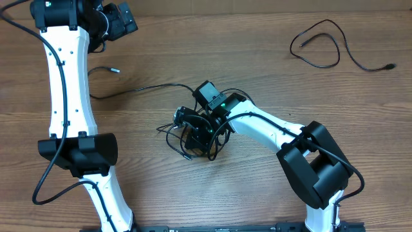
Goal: Untangle cables
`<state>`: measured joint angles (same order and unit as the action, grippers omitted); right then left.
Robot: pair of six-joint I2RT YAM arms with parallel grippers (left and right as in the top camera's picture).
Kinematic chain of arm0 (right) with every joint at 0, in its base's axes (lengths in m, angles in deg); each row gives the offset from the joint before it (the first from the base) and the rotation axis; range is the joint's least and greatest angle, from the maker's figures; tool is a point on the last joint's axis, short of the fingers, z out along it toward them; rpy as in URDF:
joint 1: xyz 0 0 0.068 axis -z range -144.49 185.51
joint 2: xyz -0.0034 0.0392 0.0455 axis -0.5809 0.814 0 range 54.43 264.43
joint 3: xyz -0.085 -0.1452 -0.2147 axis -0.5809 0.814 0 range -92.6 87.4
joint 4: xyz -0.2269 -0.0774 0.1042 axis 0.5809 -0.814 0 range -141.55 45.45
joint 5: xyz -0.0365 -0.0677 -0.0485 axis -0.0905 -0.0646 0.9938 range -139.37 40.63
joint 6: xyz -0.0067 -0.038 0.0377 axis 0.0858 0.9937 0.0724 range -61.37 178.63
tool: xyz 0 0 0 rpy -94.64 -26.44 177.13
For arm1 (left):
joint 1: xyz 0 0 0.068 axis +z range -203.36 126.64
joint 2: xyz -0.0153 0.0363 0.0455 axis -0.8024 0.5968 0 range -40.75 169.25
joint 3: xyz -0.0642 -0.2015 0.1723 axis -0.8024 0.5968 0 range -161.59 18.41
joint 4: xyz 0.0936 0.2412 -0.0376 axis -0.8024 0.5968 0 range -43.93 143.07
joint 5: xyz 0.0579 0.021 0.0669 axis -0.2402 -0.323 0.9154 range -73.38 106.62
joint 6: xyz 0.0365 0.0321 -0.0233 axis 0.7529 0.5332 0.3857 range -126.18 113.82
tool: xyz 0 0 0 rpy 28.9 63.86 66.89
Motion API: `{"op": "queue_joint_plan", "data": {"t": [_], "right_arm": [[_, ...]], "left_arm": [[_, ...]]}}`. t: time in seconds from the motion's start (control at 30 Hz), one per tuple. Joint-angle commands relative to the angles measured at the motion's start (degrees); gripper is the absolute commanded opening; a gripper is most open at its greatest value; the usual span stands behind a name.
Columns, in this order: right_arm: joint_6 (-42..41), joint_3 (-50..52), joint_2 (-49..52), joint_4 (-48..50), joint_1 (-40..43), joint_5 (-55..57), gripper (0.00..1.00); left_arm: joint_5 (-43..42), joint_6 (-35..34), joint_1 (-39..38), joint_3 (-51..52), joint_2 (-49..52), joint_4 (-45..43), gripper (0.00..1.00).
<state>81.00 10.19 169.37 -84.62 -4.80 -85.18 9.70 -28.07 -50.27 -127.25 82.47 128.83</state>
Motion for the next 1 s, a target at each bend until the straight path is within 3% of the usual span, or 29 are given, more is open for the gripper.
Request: {"op": "queue_joint_plan", "data": {"t": [0.0,0.23,0.43,0.63,0.73,0.83,0.87,0.9,0.93,0.97], "right_arm": [[-4.8,0.1,0.3,0.1,-0.1,-0.8,0.04],[-10.6,-13.6,-6.9,-8.6,1.2,22.0,0.04],[-18.0,-36.5,-15.6,-17.9,5.3,35.9,0.04],[-18.1,-54.7,-20.3,-23.7,15.9,36.2,0.04],[-18.1,-57.2,-22.0,-24.7,21.2,33.7,0.04],[-18.1,-56.3,-21.7,-28.1,24.3,22.5,0.05],[-18.1,-55.5,-21.2,-29.1,24.3,20.4,0.31],[-18.1,-54.6,-20.6,-29.9,23.9,18.3,0.74],[-18.1,-53.6,-20.0,-30.3,23.5,16.8,1.00],[-18.0,-52.0,-19.3,-30.4,22.8,15.4,1.00]], "left_arm": [[-0.6,1.6,-0.1,-1.2,-1.9,0.2,1.00],[-0.6,1.6,-0.2,-1.2,-1.9,1.1,1.00],[-0.6,1.6,-0.2,-1.2,-1.9,1.4,1.00],[-0.6,2.1,-0.2,-1.2,-1.9,1.5,1.00],[-0.6,2.6,-0.2,-1.2,-1.9,2.1,1.00],[-0.6,2.7,-0.2,-1.2,-1.9,2.7,1.00],[-0.6,2.6,-0.2,-1.2,-1.9,2.8,1.00],[-0.6,2.6,-0.2,-1.2,-1.9,2.8,1.00],[-0.6,2.6,-0.2,-1.2,-1.9,2.9,1.00],[-0.7,2.6,-0.2,-1.2,-1.9,3.0,1.00]]}}
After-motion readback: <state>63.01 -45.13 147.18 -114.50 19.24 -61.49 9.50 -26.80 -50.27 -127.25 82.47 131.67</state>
